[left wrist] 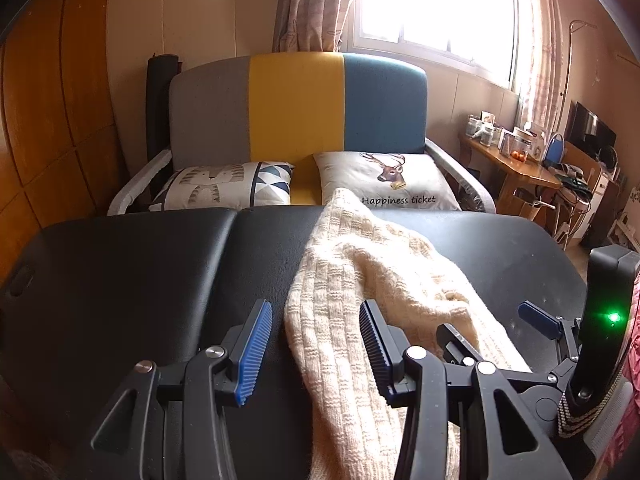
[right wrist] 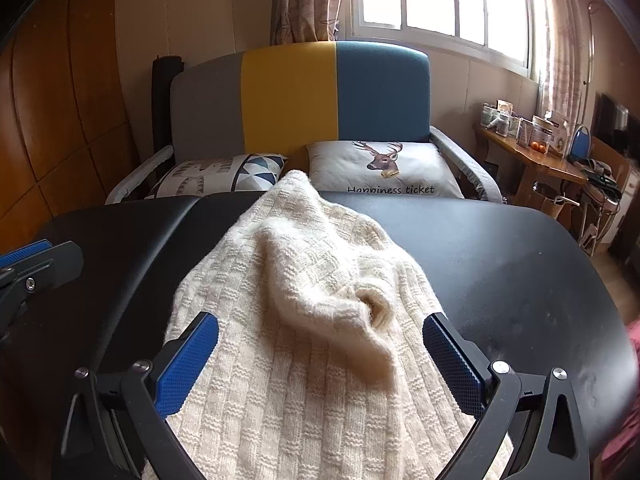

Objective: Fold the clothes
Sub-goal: 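Grasp the bunched cream sweater with the left gripper and lift it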

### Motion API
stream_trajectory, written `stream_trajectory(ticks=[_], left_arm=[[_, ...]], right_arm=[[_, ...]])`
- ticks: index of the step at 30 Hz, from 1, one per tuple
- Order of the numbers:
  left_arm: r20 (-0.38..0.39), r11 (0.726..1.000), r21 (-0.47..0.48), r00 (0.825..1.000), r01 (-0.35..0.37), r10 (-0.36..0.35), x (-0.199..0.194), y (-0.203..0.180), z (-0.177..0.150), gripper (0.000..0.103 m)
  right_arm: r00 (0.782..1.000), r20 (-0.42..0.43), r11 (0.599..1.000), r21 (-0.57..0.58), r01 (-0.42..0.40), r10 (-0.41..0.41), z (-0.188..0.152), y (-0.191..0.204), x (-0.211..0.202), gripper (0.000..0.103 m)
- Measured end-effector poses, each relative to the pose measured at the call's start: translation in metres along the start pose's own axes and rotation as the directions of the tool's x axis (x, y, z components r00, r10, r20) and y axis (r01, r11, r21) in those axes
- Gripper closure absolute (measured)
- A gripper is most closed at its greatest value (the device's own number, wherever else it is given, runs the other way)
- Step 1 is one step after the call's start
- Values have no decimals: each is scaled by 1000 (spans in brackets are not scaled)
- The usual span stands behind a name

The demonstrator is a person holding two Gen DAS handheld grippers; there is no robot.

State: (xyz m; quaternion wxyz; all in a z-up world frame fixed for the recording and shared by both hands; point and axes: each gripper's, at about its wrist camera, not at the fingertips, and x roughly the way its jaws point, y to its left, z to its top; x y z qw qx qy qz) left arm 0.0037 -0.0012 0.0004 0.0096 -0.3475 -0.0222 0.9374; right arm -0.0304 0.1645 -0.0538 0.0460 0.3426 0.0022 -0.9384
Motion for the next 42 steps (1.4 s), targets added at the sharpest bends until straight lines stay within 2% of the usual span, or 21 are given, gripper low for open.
stream_trajectory(ticks=[3, 7, 11, 15, 18, 21, 25, 27, 28, 30, 33, 35, 37, 40, 42], left_arm=[[18, 1000, 9, 1000, -2, 2, -4, 2, -3, 56], [-44, 1000, 4, 999, -14, 14, 8, -2, 0, 56], [-43, 1000, 12, 999, -22, 23, 10, -4, -7, 54], [-62, 997, -25, 996, 69, -71, 14, 3, -12, 51], [-99, 968, -117, 968, 220, -232, 24, 16, -20, 51], [-143, 971, -138, 966, 196, -215, 33, 21, -27, 51], [-161, 955, -182, 951, 234, -264, 40, 29, -37, 52], [-184, 943, -217, 938, 253, -294, 45, 37, -39, 52], [-205, 934, -232, 925, 273, -321, 48, 40, -42, 52], [-225, 917, -250, 903, 311, -367, 50, 46, -51, 52], [-229, 902, -208, 877, 379, -422, 42, 40, -58, 51], [-237, 890, -182, 860, 418, -452, 37, 32, -62, 51], [-265, 881, -144, 840, 451, -474, 36, 18, -67, 51], [-316, 872, -93, 817, 480, -483, 35, -5, -72, 51], [-352, 866, -62, 801, 496, -484, 37, -23, -72, 51]], right_arm=[[1000, -8, 1000, -1, -1, 1, 1, -1, -1, 0], [1000, -9, 1000, -13, 5, -5, -2, -3, -1, 0], [1000, -10, 1000, -17, 7, -7, -8, -2, 7, 0], [1000, -19, 1000, -20, 12, -13, -8, -2, 5, 0], [999, -22, 999, -33, 32, -33, -8, -1, 6, 0], [999, -17, 998, -46, 45, -46, -8, -2, 4, 0], [999, -13, 997, -62, 50, -51, -7, -3, 1, 0], [1000, -17, 998, -55, 25, -26, -9, -8, 1, 0], [1000, -20, 999, -52, 4, -5, -10, -11, 0, 0], [996, -43, 996, -36, -76, 74, -17, -22, -2, 0], [972, -78, 974, 65, -217, 222, -36, -58, -12, 0], [943, -102, 936, 197, -292, 316, -55, -94, -20, 0], [924, -99, 886, 336, -319, 370, -77, -132, -28, 0], [913, -83, 822, 474, -316, 398, -109, -174, -39, 0], [909, -71, 794, 518, -318, 410, -125, -188, -46, 0]])
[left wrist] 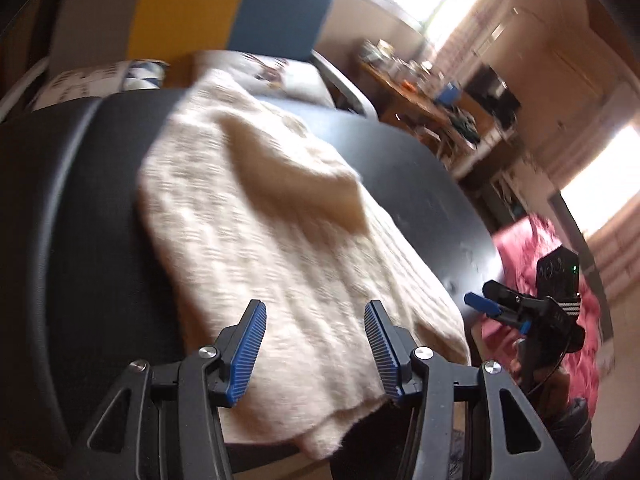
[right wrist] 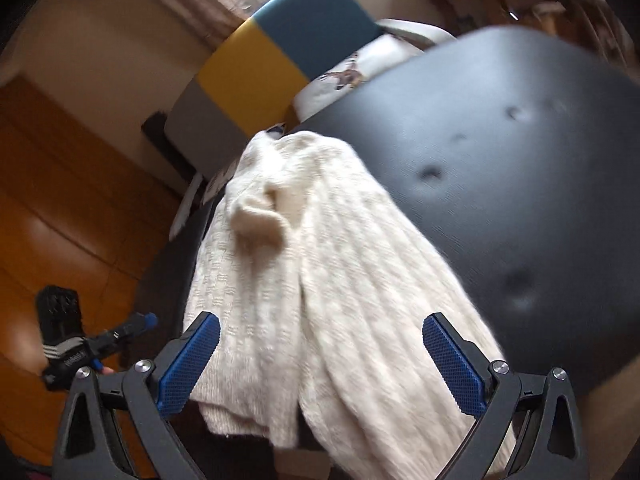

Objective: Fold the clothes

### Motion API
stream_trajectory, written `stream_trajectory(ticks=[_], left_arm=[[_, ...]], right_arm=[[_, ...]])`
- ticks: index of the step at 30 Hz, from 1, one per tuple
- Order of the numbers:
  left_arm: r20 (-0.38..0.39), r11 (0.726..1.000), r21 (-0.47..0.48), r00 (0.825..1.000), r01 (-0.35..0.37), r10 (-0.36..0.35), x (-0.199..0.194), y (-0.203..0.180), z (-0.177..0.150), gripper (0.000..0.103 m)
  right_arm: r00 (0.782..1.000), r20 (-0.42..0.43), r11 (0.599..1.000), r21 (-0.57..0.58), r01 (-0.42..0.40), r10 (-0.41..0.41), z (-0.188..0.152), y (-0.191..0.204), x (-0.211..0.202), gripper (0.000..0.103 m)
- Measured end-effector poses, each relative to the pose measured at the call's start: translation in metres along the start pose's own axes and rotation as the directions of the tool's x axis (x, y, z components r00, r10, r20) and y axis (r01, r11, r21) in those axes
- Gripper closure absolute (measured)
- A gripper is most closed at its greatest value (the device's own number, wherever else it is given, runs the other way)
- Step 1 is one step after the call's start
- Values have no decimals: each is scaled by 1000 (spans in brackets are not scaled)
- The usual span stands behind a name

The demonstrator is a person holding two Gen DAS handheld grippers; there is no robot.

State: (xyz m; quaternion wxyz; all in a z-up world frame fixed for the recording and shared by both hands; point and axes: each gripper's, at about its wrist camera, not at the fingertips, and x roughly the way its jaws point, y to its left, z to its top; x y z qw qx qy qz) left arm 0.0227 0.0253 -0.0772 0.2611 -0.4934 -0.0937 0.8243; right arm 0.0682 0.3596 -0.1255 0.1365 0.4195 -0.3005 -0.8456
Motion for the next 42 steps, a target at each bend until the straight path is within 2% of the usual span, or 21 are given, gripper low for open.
stream_trajectory(ticks=[5, 7, 11, 13, 16, 18, 20, 23, 25, 26, 28, 30, 34, 35, 36, 38, 40, 42], left_arm=[[-93, 996, 77, 995, 35, -27, 28, -40, 12, 52], [-104, 987, 163, 995, 16, 1, 35, -66, 12, 53], [-188, 976, 200, 981, 81, -43, 53, -94, 6, 53], [-230, 970, 213, 971, 116, -66, 62, -107, 2, 57], [-301, 967, 174, 945, 187, -129, 80, -121, -11, 57], [-346, 962, 145, 922, 233, -171, 91, -130, -19, 56], [-388, 959, 84, 895, 271, -219, 104, -131, -26, 56], [-436, 949, -41, 849, 312, -298, 125, -126, -33, 56], [-435, 941, -124, 836, 314, -336, 137, -118, -34, 56], [-433, 934, -168, 828, 315, -357, 142, -114, -34, 56], [-422, 901, -282, 801, 329, -425, 153, -105, -34, 56], [-403, 889, -326, 803, 322, -439, 157, -101, -32, 56], [-371, 881, -349, 815, 321, -444, 164, -106, -33, 57], [-366, 883, -344, 820, 321, -440, 164, -108, -33, 64], [-361, 885, -338, 824, 321, -437, 164, -110, -33, 78], [-350, 889, -328, 833, 321, -429, 164, -114, -33, 97], [-336, 892, -318, 841, 322, -424, 163, -118, -32, 97], [-289, 882, -314, 849, 352, -442, 153, -120, -20, 98]], right_arm=[[999, 0, 999, -21, 41, -41, -9, 1, 1, 0], [997, -13, 997, -24, 75, -75, -6, -2, 3, 0], [984, -27, 980, -90, 175, -178, -15, -9, -5, 0], [972, -29, 966, -128, 226, -232, -21, -16, -7, 0], [966, -29, 963, -95, 252, -255, -25, -28, -7, 3], [973, -25, 972, -68, 227, -229, -28, -37, -10, 22], [980, -23, 980, -36, 196, -197, -27, -48, -16, 23], [997, 8, 994, 81, 74, -75, -23, -68, -26, 18], [1000, 30, 987, 161, -7, 2, -20, -79, -30, 15], [999, 43, 981, 191, -37, 29, -21, -84, -32, 15], [996, 62, 972, 223, -71, 58, -21, -87, -34, 15], [996, 64, 978, 198, -68, 57, -21, -82, -32, 10], [996, 74, 984, 166, -68, 57, -20, -72, -25, 2], [995, 78, 984, 163, -71, 59, -19, -71, -21, 0], [995, 83, 983, 165, -75, 62, -18, -72, -19, 0], [993, 94, 981, 174, -85, 69, -19, -73, -19, 0], [991, 103, 978, 182, -101, 83, -20, -76, -19, 0], [988, 113, 972, 201, -125, 103, -21, -81, -21, 0]])
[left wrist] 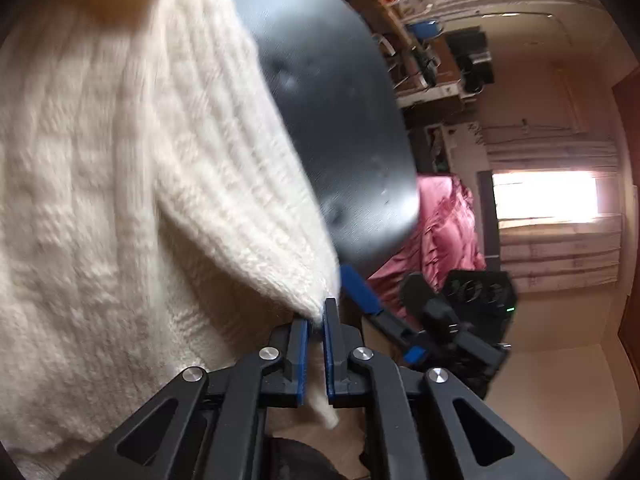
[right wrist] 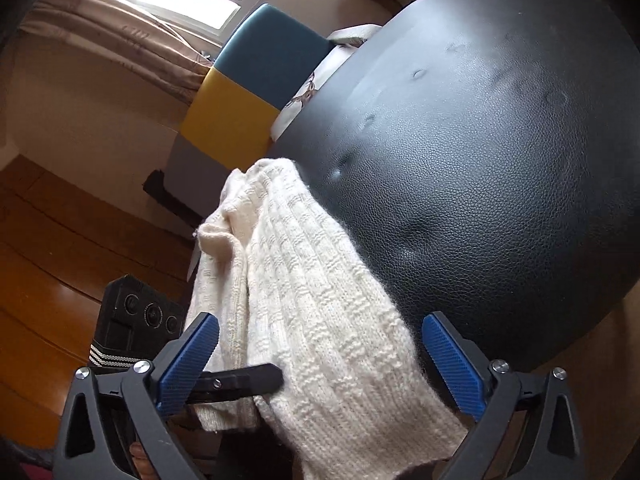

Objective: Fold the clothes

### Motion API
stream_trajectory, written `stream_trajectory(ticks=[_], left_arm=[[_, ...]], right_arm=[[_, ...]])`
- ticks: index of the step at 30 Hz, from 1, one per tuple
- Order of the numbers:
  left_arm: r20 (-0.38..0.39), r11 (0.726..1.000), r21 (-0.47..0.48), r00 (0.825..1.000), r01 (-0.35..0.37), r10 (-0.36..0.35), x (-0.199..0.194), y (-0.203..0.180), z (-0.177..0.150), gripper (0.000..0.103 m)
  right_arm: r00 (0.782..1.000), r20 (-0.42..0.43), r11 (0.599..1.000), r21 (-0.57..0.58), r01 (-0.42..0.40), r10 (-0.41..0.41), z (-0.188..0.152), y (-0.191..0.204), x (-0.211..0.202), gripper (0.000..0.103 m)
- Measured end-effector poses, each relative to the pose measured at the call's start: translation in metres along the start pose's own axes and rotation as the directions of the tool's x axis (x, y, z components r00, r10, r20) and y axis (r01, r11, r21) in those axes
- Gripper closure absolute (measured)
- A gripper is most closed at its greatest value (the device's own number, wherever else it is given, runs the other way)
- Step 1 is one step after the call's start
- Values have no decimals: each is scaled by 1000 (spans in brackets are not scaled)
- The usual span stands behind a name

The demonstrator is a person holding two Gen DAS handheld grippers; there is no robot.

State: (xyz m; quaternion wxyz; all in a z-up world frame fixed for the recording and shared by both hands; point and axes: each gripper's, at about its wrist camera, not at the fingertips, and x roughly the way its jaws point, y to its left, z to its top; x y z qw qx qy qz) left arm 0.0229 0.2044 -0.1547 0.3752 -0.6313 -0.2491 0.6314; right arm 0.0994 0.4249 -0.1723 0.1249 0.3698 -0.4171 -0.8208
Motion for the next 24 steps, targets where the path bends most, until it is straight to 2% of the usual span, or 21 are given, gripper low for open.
stream_trajectory(ticks=[2, 4, 7, 10, 13, 16, 19, 21, 22, 24], left_arm=[[80, 999, 26, 996, 44, -46, -36, -10, 9, 98], [159, 995, 55, 983, 84, -92, -72, -20, 18, 98], [303, 991, 80, 945, 103, -123, -137, -23, 32, 98], [431, 996, 62, 898, 69, -89, -198, -6, 37, 98], [544, 1000, -2, 839, 6, -4, -258, 32, 28, 98], [619, 991, -128, 778, -32, 105, -302, 92, 7, 98], [663, 958, -281, 709, -63, 241, -337, 157, -23, 98], [659, 927, -361, 677, -98, 328, -348, 191, -38, 98], [643, 900, -423, 663, -108, 382, -351, 212, -46, 98], [587, 858, -501, 682, -117, 436, -357, 239, -55, 92]], right_arm=[[1000, 3, 999, 30, -21, 21, 1, -5, -4, 0], [1000, -7, 999, 50, -15, 16, 4, -4, -4, 0], [999, -17, 999, 29, 38, -37, 7, 6, -2, 0], [998, -22, 998, -7, 64, -64, 7, 18, 2, 0], [997, -29, 996, -46, 73, -75, 8, 33, 10, 0], [996, -47, 992, -103, 69, -74, 10, 53, 20, 0], [994, -80, 985, -159, 62, -75, 13, 74, 36, 0], [991, -102, 981, -185, 61, -81, 14, 85, 49, 0], [990, -113, 980, -191, 63, -86, 14, 89, 56, 0], [985, -137, 978, -190, 82, -109, 14, 95, 71, 0]])
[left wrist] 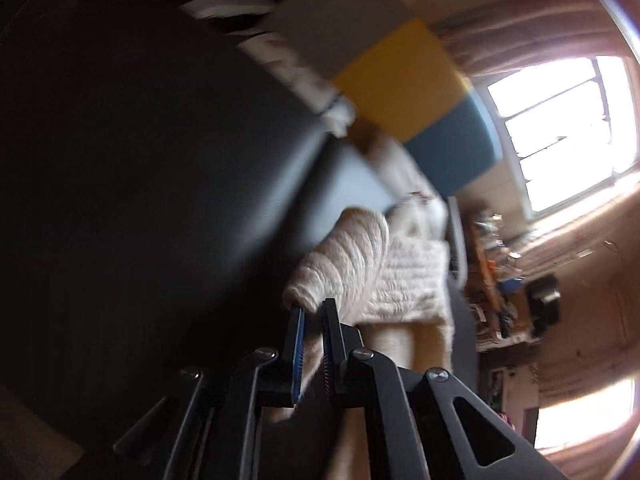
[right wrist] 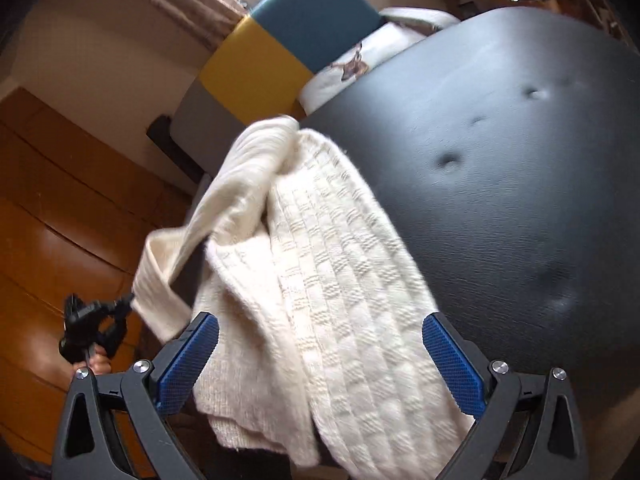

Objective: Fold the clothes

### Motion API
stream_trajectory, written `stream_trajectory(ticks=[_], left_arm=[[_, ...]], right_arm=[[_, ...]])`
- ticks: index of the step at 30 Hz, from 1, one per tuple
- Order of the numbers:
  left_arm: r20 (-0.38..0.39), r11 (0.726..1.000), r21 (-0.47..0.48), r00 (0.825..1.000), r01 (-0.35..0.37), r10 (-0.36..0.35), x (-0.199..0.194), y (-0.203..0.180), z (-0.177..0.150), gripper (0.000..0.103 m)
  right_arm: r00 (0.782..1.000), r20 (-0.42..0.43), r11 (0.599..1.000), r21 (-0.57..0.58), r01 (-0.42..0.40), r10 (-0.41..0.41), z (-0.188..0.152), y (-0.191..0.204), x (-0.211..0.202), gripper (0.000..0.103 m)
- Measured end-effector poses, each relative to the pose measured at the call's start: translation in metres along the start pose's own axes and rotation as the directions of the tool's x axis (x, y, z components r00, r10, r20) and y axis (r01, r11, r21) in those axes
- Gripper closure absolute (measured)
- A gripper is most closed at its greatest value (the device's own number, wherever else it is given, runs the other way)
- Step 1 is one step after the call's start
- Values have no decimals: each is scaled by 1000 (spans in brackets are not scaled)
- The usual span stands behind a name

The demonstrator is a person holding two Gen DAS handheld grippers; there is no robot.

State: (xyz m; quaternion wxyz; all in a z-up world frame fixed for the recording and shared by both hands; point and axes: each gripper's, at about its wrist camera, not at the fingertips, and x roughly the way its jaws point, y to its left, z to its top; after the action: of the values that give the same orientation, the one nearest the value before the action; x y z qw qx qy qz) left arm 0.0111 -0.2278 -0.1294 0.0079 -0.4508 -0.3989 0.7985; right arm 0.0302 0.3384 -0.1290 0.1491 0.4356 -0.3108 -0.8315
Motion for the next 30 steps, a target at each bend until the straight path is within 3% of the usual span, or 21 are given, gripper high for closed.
stream_trajectory(ticks=[3, 6, 9, 13, 15, 18, 22, 26, 29, 30], left_arm=[[-54, 997, -63, 998, -44, 41, -4, 28, 0, 88], [19, 996, -29, 996, -86, 86, -27, 32, -1, 87], [50, 993, 98, 997, -68, 63, -40, 11, -5, 83], [59, 945, 297, 990, -137, 125, -23, -35, -21, 80], [78, 896, 401, 982, -189, 172, -11, -55, -33, 78], [117, 772, 565, 955, -291, 274, 16, -81, -55, 77], [125, 662, 650, 911, -375, 393, 49, -79, -73, 75], [52, 669, 643, 892, -374, 449, 81, -63, -81, 68], [60, 690, 629, 908, -356, 414, 81, -57, -84, 68], [47, 727, 597, 919, -339, 391, 78, -53, -79, 79]], right_arm=[[999, -34, 1000, 11, 6, -5, 4, 8, 20, 0], [998, -64, 1000, 2, 13, -13, 3, 14, 30, 0], [996, -90, 1000, -2, 19, -19, 0, 17, 39, 0], [994, -100, 999, -6, 42, -42, -4, 16, 45, 0], [994, -96, 999, -5, 46, -47, -4, 17, 47, 0], [994, -98, 999, -11, 53, -54, -4, 18, 47, 0], [994, -97, 998, -19, 54, -56, -5, 17, 47, 0], [994, -94, 998, -23, 55, -57, -5, 17, 48, 0], [994, -89, 998, -18, 55, -56, -5, 17, 49, 0], [995, -86, 998, -16, 53, -54, -5, 16, 48, 0]])
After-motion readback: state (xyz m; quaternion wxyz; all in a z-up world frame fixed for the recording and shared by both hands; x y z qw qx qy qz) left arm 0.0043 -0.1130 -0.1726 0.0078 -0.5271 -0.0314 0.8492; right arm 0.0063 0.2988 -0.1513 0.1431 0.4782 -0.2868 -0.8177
